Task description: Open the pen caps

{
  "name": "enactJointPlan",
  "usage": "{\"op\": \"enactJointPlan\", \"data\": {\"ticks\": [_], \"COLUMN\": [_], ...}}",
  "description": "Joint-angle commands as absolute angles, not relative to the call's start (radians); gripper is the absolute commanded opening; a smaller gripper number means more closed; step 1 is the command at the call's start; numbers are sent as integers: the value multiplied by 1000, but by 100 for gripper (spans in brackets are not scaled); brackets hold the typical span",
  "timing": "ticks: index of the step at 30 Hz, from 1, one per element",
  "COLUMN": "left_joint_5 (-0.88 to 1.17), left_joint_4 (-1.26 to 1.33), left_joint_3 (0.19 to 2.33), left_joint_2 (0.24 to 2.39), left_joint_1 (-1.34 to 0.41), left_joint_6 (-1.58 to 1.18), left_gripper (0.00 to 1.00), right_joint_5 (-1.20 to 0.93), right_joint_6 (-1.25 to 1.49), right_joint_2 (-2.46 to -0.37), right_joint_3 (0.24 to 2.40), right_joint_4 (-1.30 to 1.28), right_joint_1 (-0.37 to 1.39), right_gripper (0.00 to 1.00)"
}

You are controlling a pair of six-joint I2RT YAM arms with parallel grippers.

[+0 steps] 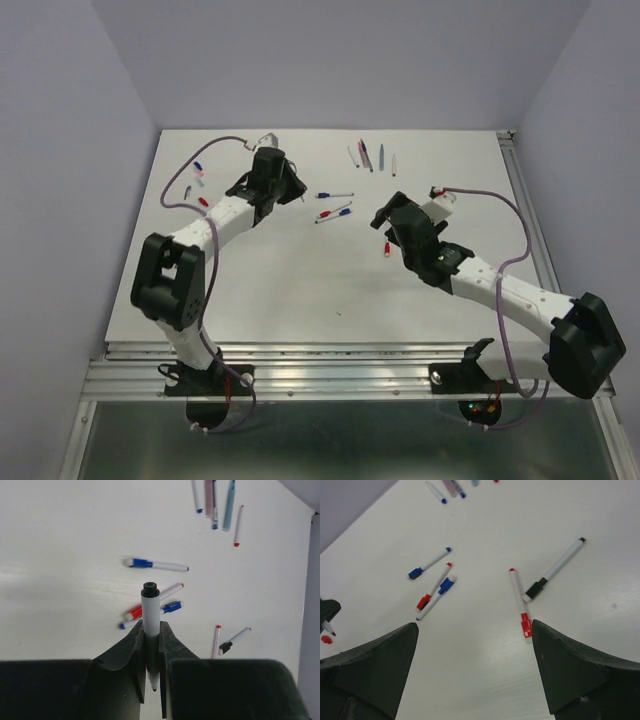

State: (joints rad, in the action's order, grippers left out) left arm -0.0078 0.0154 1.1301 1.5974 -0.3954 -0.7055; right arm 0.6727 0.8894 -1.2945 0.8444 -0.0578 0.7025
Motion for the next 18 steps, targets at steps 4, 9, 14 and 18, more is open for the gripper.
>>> {"op": "enactJointPlan", "data": {"ticks": [4,9,14,18], "left_joint_5": [211,276,298,272], "left_joint_4": [38,2,2,2], "left_joint_3": [1657,1991,2282,2349], "left_joint_2": [2070,2321,2543,2625], "left_joint_1": [-456,-489,-525,-528], "left_joint_6": [-617,-592,-609,-652], "left_gripper": [0,0,4,9], "right_joint_5": [986,1049,1092,1083], "right_joint_6": [1075,1131,1138,1112], "right_joint_2": [-1132,-1114,-1127,-1140], "right_joint_3": [723,663,649,634], "right_joint_4": [-258,-272,-264,-221], "right_joint_1": [706,704,701,698], "right_gripper": [100,100,100,100]}}
